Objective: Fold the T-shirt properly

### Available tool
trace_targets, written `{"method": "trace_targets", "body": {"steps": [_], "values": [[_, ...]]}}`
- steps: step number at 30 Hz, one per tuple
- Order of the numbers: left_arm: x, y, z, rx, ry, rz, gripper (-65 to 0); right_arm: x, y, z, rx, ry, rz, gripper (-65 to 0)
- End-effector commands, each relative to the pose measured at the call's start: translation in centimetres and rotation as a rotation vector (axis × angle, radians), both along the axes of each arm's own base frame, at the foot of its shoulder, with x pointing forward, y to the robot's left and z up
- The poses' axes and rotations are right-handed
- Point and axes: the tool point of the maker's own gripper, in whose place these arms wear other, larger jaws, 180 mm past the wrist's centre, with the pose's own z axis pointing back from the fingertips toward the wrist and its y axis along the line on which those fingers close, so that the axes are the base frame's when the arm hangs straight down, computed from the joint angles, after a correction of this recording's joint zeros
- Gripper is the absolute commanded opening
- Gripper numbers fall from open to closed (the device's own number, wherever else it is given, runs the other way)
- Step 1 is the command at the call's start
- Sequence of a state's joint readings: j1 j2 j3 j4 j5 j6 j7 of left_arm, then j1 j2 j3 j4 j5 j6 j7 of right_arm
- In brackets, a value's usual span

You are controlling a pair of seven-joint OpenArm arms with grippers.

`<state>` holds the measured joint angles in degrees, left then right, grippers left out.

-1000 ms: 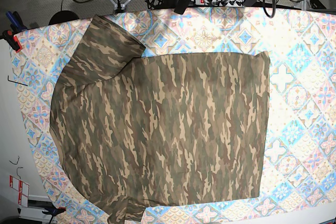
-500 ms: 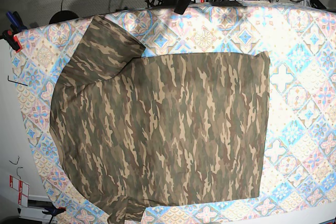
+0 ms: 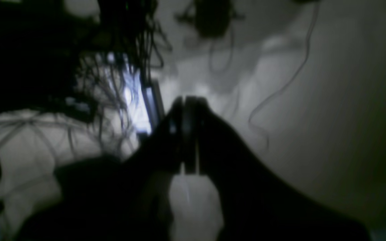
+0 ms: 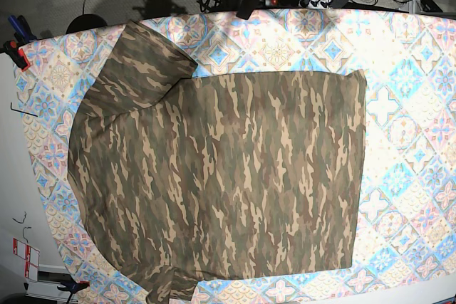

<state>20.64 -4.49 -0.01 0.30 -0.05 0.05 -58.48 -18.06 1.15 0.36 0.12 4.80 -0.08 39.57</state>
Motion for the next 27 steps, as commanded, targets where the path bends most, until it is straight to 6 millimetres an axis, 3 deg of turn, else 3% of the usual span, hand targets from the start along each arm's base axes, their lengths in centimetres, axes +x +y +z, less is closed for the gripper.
{"method": "trace_targets", "body": {"steps": [1,4,9,11,16,20,24,27], "values": [[-0.7,0.6,1.1,0.015,-0.044,-0.004,-65.0,-1.3,-0.4,0.8,-0.014,-0.019,0.006,-65.0],[-0.1,0.6,3.4,0.020,-0.176,-0.013,-65.0,-0.9,-0.8,2.9,-0.049,-0.167,0.022,-65.0],[0.6,1.9,3.6,0.042,-0.196,-0.026,-65.0,0.0,-1.0,8.1,-0.109,-0.463,0.053,-65.0],[0.6,1.9,3.6,0.041,-0.201,-0.025,-65.0,-1.6,-1.3,8.3,-0.111,-0.431,0.051,-65.0],[1.7,3.1,4.4,0.073,-0.256,0.017,-65.0,0.0,-1.4,9.4,-0.117,-0.520,0.064,-65.0],[3.1,4.3,7.4,0.099,-0.410,0.087,-65.0,1.1,-1.7,11.4,-0.128,-0.616,0.079,-65.0],[5.1,4.3,12.4,0.080,-0.591,0.061,-65.0,2.5,-1.8,14.3,-0.139,-0.732,0.096,-65.0],[6.2,3.7,14.5,0.059,-0.654,0.052,-65.0,3.2,-2.0,16.0,-0.147,-0.790,0.104,-65.0]]}}
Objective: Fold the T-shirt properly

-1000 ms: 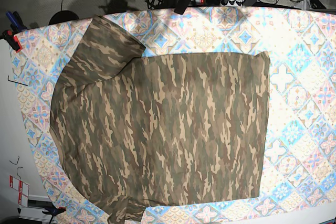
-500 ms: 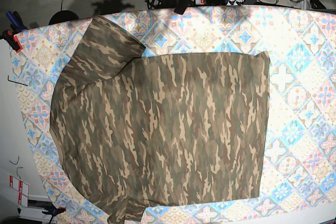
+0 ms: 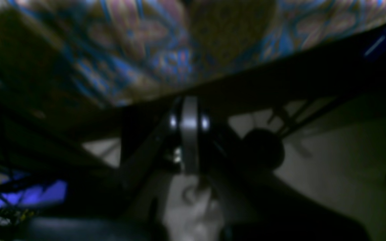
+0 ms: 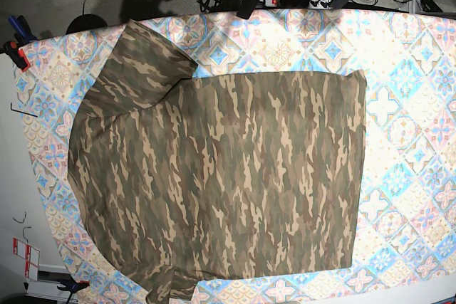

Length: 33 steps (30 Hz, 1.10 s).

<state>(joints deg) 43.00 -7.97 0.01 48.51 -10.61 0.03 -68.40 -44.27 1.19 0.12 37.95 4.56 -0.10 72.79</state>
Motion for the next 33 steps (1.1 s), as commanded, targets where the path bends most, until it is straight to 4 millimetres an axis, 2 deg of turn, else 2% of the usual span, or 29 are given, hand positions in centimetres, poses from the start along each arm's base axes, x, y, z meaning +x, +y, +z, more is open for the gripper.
{"method": "trace_targets", "body": {"steps": [1,5,8,13,18,22,25,28,33], "values": [[0.5,-0.1,1.2,-0.002,-0.033,-0.013,-65.0,0.0,-0.4,1.3,-0.015,-0.042,0.005,-65.0],[3.1,-0.3,3.2,-0.025,-0.024,-0.051,-65.0,1.0,-0.5,3.4,-0.021,-0.102,0.019,-65.0],[5.2,-1.3,5.5,-0.054,-0.033,-0.073,-65.0,2.4,-0.5,4.7,-0.018,-0.121,0.030,-65.0],[8.9,-1.3,10.1,-0.045,-0.058,-0.098,-65.0,6.1,-1.8,7.5,-0.043,-0.103,0.057,-65.0],[12.5,-1.6,12.7,-0.038,0.035,-0.116,-65.0,10.3,-3.6,10.7,-0.090,-0.065,0.045,-65.0],[14.3,-1.3,13.2,-0.024,0.159,-0.110,-60.2,12.8,-4.3,11.4,-0.098,0.038,0.029,-65.0],[15.4,-0.7,12.0,-0.019,0.238,-0.093,-57.4,15.0,-4.5,11.3,-0.086,0.112,0.017,-65.0],[15.9,1.0,11.1,-0.029,0.317,-0.043,-54.8,17.0,-4.7,10.3,-0.070,0.179,0.003,-64.4],[17.4,3.4,11.1,-0.099,0.394,-0.028,-49.4,19.7,-4.9,8.9,-0.027,0.252,-0.030,-55.5]]}}
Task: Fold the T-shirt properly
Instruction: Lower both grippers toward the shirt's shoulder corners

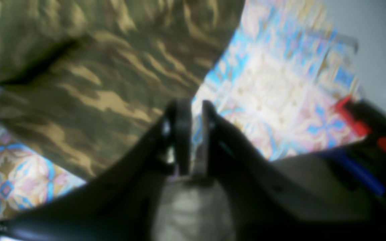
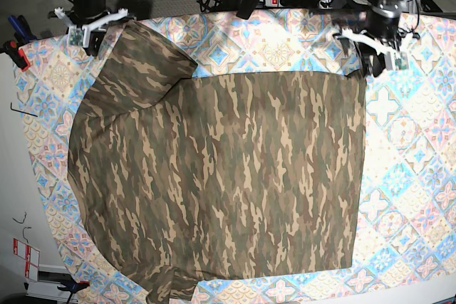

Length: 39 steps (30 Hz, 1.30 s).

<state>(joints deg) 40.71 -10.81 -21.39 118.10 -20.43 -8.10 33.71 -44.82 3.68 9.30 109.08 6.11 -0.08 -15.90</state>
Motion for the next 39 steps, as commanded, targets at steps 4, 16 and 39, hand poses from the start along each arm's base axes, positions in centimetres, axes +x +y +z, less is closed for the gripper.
{"method": "trace_targets", "body": {"steps": [4,16,39], "values": [[2.0,2.5,1.6,0.066,0.042,-0.047,-48.4,2.1,-1.8,0.9,0.108,-0.032,-0.113,-44.0],[4.0,4.6,1.9,0.253,0.191,-0.145,-48.4,4.7,-2.1,0.7,0.370,-0.016,-0.105,-33.9],[3.8,5.6,1.6,0.299,0.225,-0.126,-48.4,1.7,1.9,-9.5,0.615,0.228,-0.095,-33.9]]}}
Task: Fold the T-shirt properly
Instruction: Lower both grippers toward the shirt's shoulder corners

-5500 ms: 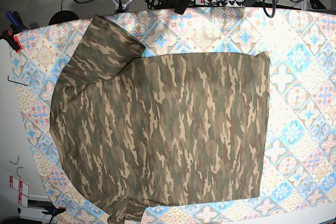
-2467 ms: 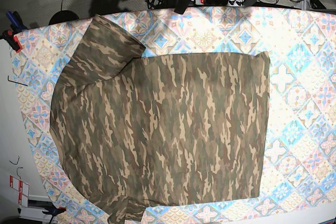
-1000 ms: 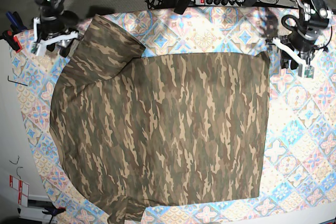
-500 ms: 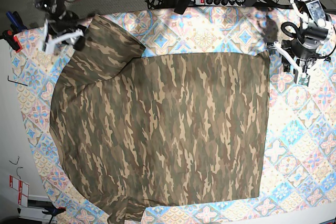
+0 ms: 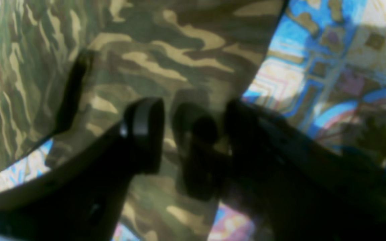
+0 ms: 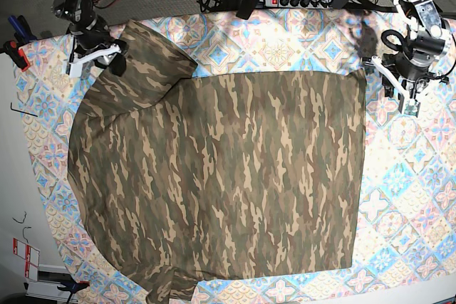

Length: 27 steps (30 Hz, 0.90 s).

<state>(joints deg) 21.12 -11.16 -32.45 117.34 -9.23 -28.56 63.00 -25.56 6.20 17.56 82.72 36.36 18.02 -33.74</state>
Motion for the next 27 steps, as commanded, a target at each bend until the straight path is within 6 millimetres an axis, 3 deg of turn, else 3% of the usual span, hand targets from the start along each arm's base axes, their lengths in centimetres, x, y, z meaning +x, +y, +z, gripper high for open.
{"method": "trace_targets", "body": {"steps": [1,5,12,17,24,27], "values": [[0.3,0.4,0.8,0.029,-0.023,-0.004,-48.4,-1.7,1.3,-1.0,0.037,0.087,0.047,-33.9],[0.2,0.8,0.8,0.051,-0.015,0.001,-48.4,-1.7,3.9,-0.8,0.143,0.100,0.075,-33.9],[0.1,1.0,0.7,0.065,-0.006,0.003,-48.4,-2.4,6.8,-1.1,0.208,0.137,0.142,-33.9],[0.0,1.2,0.2,0.057,0.007,0.009,-48.4,-2.4,6.8,-1.1,0.208,0.135,0.142,-34.0],[1.2,0.8,-3.7,-0.002,0.118,-0.147,-48.3,-2.4,6.2,-1.1,0.190,0.139,0.154,-34.0],[1.8,2.0,-5.6,-0.050,0.153,-0.101,-48.2,-2.4,6.1,-1.1,0.189,0.141,0.155,-34.0]]}}
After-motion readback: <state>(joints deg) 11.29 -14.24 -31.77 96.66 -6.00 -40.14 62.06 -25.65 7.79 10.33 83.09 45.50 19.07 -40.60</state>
